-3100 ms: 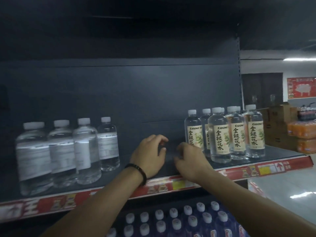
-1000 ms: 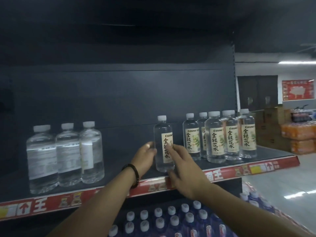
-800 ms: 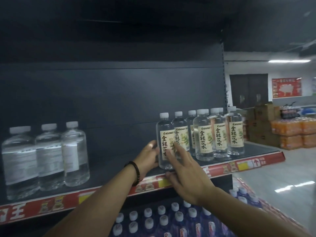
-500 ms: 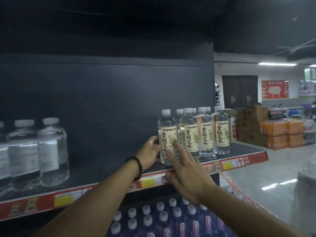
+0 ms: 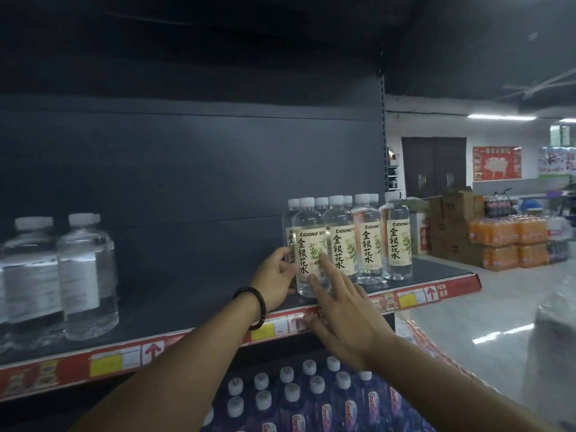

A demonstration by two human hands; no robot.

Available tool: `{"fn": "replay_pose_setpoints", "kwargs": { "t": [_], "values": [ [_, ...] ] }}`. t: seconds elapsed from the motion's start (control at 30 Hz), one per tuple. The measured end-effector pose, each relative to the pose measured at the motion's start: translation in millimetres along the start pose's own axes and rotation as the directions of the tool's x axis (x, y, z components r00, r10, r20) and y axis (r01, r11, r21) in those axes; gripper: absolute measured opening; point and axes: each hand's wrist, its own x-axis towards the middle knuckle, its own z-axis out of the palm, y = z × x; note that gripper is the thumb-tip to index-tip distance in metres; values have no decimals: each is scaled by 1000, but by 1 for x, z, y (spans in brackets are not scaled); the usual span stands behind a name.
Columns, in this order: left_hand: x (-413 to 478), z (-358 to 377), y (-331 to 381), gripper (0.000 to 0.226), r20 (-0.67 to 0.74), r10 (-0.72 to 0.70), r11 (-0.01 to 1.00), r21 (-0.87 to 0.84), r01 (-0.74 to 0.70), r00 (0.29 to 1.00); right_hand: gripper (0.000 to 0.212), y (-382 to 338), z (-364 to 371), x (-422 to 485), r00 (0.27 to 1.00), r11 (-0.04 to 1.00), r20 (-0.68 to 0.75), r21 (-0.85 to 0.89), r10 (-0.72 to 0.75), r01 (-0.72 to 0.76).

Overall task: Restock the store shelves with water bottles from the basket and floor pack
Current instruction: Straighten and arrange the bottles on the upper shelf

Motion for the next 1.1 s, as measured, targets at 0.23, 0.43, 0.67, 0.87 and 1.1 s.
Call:
{"fn": "replay_pose_setpoints", "kwargs": {
  "t": [0.23,0.43,0.67,0.87,1.1],
  "values": [
    [-38,-56,-4,23,-159,339,817,537,-207,927,42,-42,2,10,980,983,-193,185,47,-11],
    [-107,-163,-17,23,-241,652,457,881,-120,719,24,-135,17,51,992,830,-118,557,33,39],
    [-171,-247,-41,46,-418,465,627,778,43,780,40,-254,13,103,998,583,53,810,40,-66],
    [-187,-258,-44,68,-449,237,763,634,121,862,36,-306,6,133,984,447,177,879,16,-166],
    [-184,-262,-46,70,-493,101,872,462,162,864,35,-313,20,153,976,320,217,924,15,-210]
  ]
}}
